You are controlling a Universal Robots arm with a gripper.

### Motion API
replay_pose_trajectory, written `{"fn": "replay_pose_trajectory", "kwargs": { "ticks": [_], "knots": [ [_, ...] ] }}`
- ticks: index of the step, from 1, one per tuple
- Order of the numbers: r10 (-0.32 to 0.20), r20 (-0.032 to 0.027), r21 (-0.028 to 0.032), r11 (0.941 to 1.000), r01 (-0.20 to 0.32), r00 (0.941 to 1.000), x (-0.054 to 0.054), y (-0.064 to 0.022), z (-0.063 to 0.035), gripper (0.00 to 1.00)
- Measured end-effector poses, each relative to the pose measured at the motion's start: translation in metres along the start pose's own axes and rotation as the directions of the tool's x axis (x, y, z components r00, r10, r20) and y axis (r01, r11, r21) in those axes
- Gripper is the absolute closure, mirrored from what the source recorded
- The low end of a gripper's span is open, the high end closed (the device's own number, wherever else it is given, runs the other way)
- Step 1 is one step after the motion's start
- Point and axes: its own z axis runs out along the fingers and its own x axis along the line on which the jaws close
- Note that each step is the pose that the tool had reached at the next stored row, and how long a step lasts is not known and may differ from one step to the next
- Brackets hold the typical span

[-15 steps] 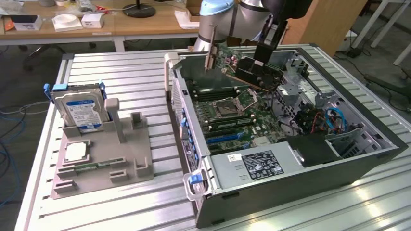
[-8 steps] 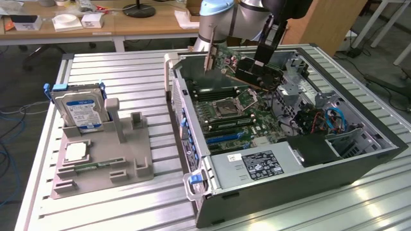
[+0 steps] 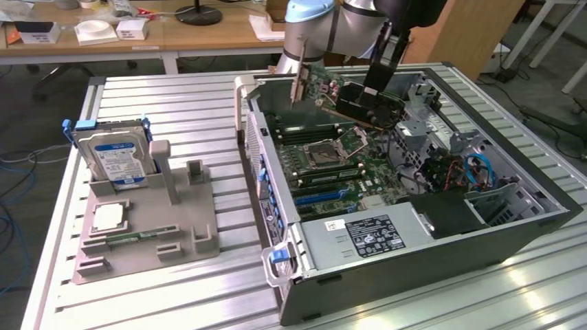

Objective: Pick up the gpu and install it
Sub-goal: 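Insert the gpu into the slot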

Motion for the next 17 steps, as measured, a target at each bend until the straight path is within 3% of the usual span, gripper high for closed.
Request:
{"fn": "replay_pose_trajectory", "kwargs": {
  "ticks": [17],
  "knots": [
    [-0.066, -0.0042, -0.0017, 0.9978, 0.066, 0.9978, 0.0005, -0.0002, 0.0001, 0.74]
  ]
}}
